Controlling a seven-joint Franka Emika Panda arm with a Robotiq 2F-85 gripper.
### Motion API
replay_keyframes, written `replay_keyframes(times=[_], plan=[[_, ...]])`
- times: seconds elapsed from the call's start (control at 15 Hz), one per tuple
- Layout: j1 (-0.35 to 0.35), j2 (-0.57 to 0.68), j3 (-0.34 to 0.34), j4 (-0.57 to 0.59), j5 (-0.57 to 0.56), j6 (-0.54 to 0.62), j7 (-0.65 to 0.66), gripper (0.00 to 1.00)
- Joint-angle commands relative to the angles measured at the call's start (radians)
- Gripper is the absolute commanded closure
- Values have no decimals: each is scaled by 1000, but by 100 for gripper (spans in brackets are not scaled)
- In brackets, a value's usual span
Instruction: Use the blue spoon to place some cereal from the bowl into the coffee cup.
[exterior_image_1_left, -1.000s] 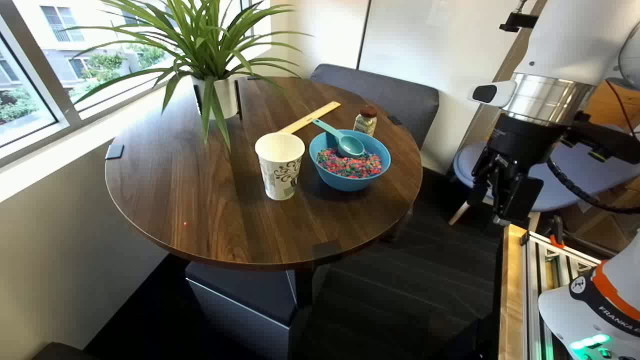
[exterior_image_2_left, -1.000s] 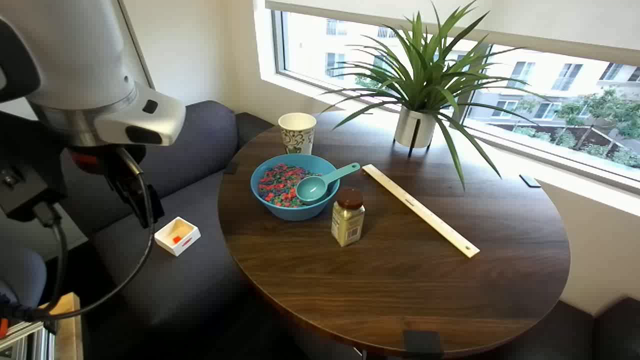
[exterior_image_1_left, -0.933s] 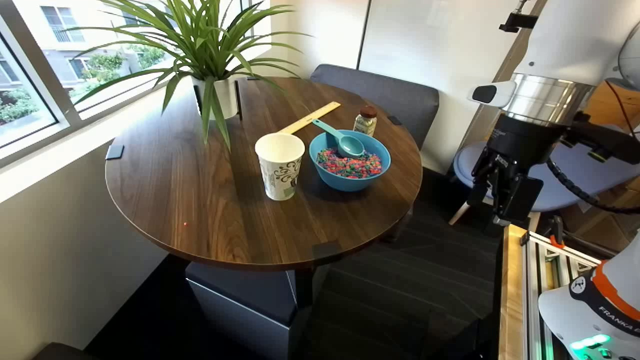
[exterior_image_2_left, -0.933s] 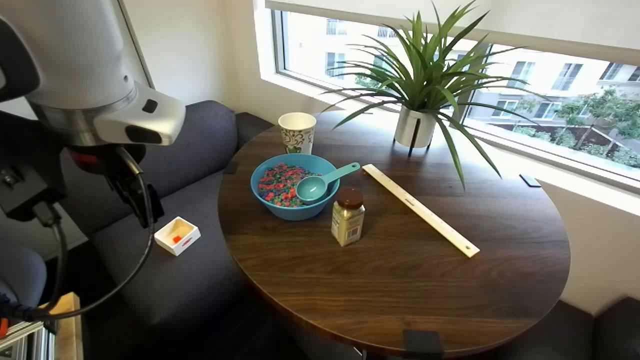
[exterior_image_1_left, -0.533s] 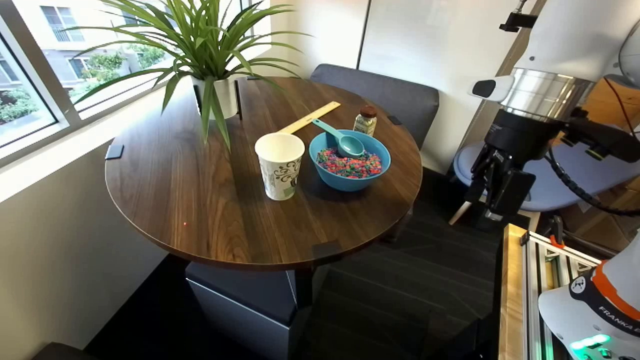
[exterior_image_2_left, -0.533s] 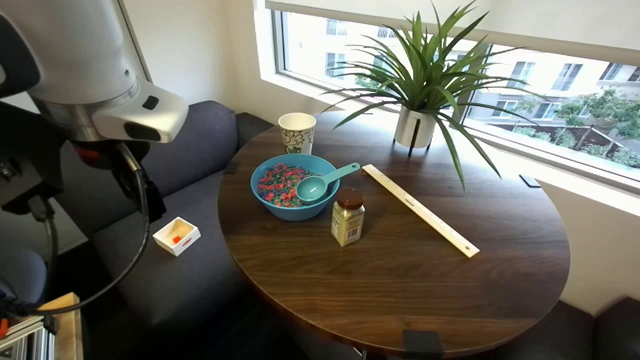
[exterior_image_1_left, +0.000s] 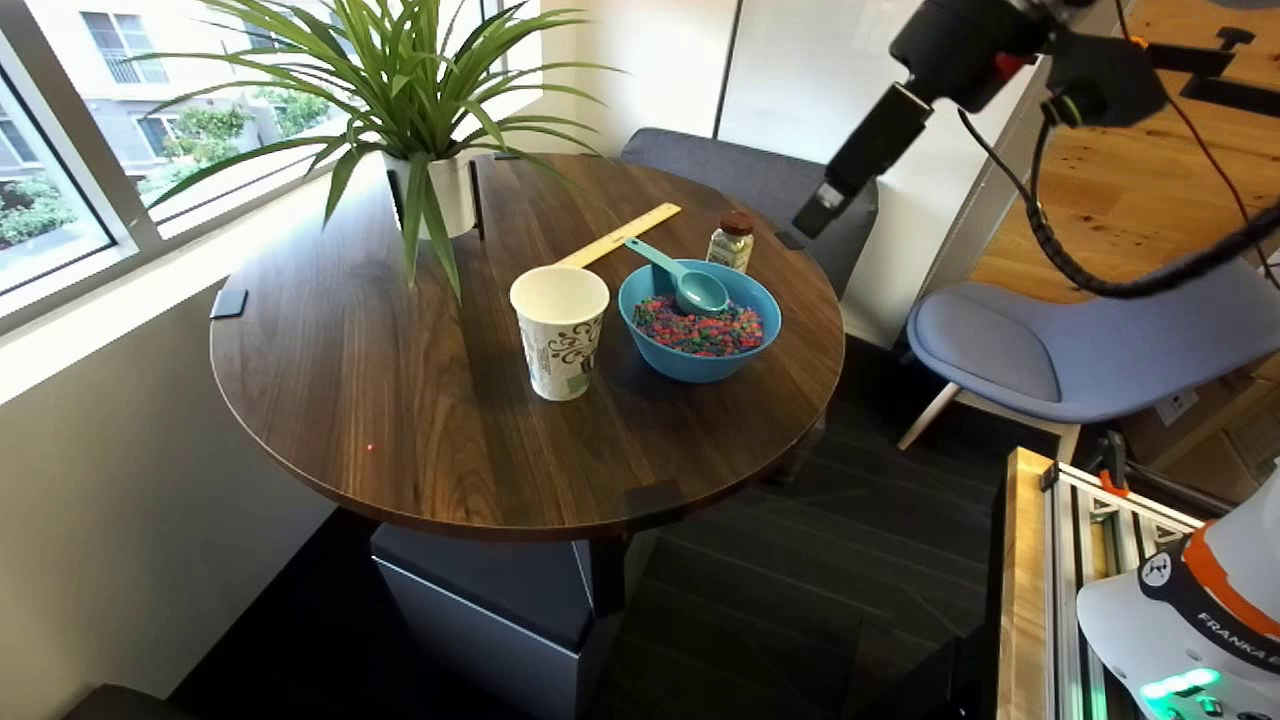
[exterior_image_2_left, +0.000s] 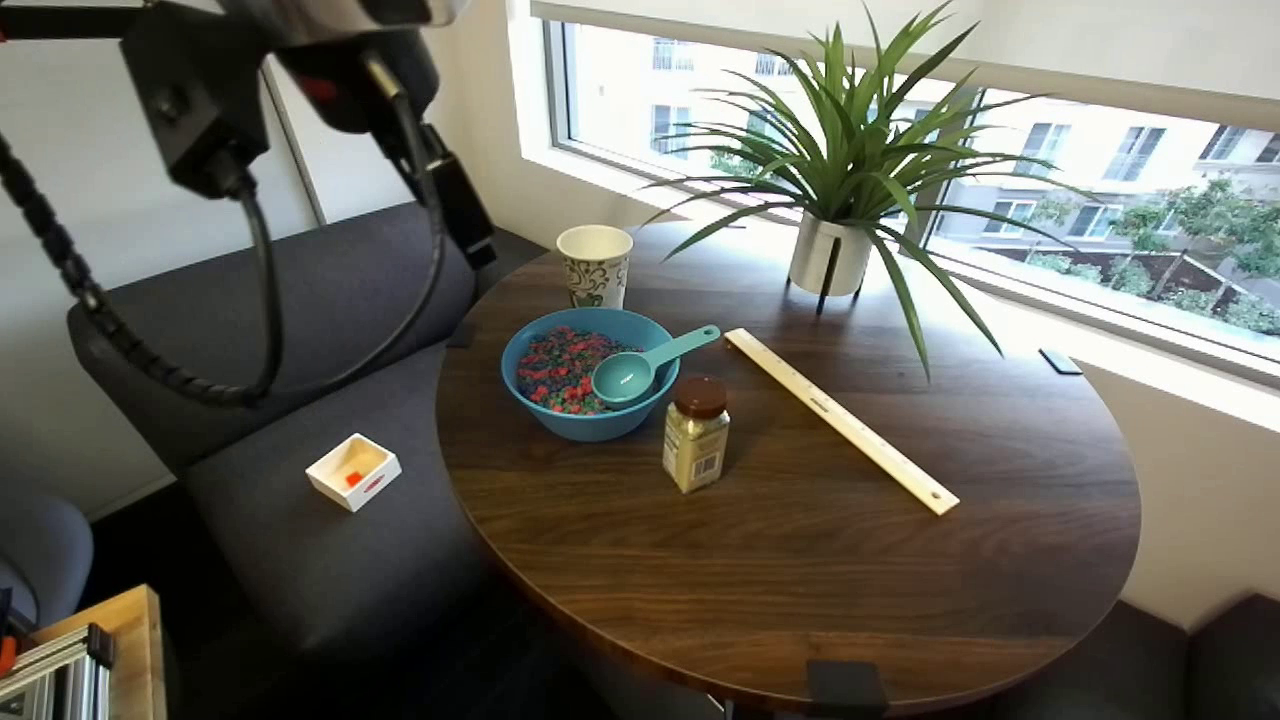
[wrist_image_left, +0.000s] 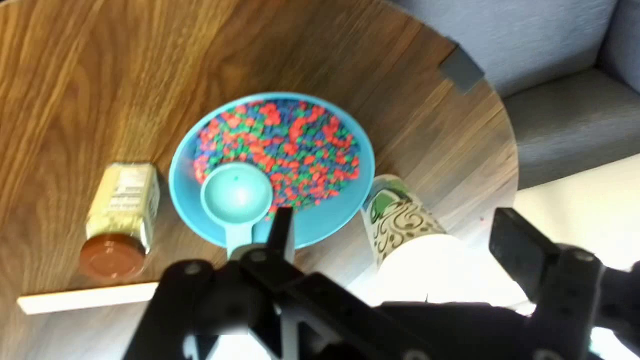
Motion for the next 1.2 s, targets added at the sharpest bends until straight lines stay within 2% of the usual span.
replay_keyframes(times=[0.0,0.07,0.13,0.27,0.53,0.67,0.87,0.93,1.07,1.13], plan=[[-73,227,9,253,-154,-86,2,0],[-86,275,7,311,-185,-106,15,0],[-57,147,1,175,-123,-46,-1,0],[-66,196,-4,217,-129,-49,-4,0],[-61,172,1,205,-129,-49,-4,0],[-45,221,-61,265,-26,-113,-113,0],[-57,327,-116,366,77,-237,-216,0],[-59,376,-149,402,133,-265,-318,0],[-75,454,-168,481,186,-320,-417,0],[-88,496,-160,520,174,-329,-402,0]])
